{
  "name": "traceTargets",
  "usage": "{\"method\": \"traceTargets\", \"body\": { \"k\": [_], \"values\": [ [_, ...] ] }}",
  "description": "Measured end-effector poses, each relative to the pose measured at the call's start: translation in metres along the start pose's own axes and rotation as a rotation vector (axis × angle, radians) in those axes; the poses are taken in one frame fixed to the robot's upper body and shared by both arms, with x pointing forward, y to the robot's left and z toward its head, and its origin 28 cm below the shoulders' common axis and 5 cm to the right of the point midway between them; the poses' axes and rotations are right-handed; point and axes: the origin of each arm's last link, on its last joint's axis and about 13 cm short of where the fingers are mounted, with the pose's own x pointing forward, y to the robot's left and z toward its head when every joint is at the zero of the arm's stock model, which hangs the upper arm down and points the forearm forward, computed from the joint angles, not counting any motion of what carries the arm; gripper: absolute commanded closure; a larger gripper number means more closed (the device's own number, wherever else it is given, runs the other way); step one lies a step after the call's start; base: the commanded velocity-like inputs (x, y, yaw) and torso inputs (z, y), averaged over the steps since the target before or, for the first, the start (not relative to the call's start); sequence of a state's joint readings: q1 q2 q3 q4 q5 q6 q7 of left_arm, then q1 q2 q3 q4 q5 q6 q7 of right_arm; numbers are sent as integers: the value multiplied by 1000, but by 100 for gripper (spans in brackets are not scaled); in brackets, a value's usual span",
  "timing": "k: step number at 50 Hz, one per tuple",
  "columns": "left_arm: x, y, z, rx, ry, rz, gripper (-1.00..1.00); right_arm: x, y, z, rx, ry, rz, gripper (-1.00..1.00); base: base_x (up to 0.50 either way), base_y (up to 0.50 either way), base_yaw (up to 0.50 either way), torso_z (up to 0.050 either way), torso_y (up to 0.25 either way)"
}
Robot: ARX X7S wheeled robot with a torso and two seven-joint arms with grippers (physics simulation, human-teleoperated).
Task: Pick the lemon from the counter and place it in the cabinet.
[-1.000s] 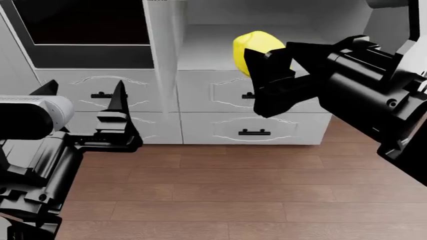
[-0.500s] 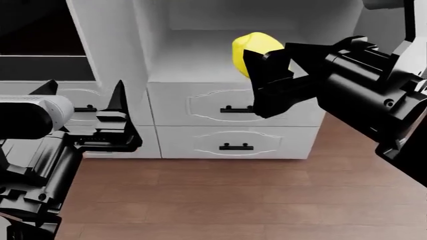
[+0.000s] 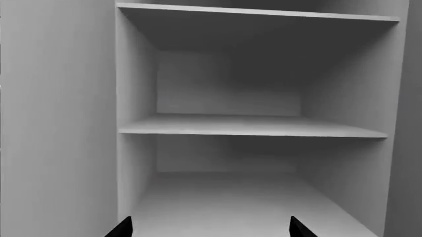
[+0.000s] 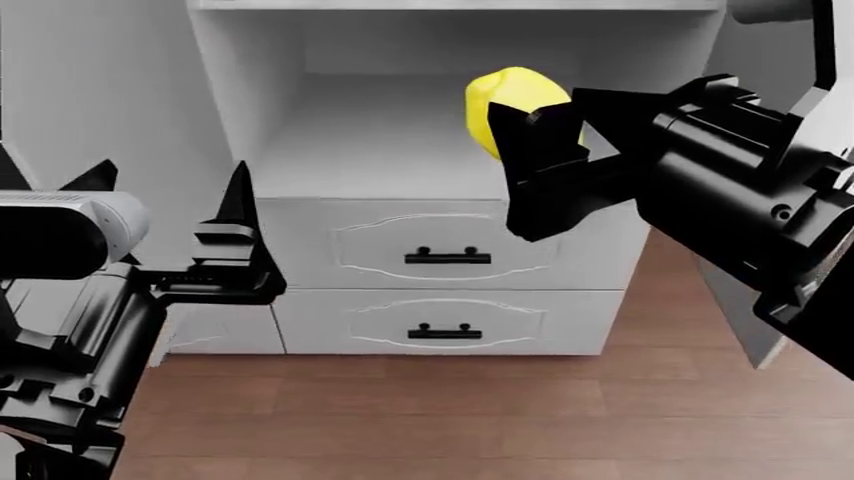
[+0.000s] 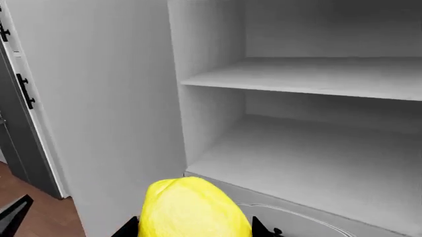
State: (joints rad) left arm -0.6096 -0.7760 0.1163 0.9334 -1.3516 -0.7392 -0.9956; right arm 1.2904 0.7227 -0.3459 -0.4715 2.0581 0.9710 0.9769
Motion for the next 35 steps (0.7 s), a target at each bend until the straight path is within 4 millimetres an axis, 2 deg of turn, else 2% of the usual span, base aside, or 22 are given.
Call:
{"method": "traceTargets", "body": {
  "k": [35],
  "values": [
    [-1,0,1,1,-1,2,-100,2,-1,0,-5,2,-2,100,501,-190,0,0,1]
  ]
}}
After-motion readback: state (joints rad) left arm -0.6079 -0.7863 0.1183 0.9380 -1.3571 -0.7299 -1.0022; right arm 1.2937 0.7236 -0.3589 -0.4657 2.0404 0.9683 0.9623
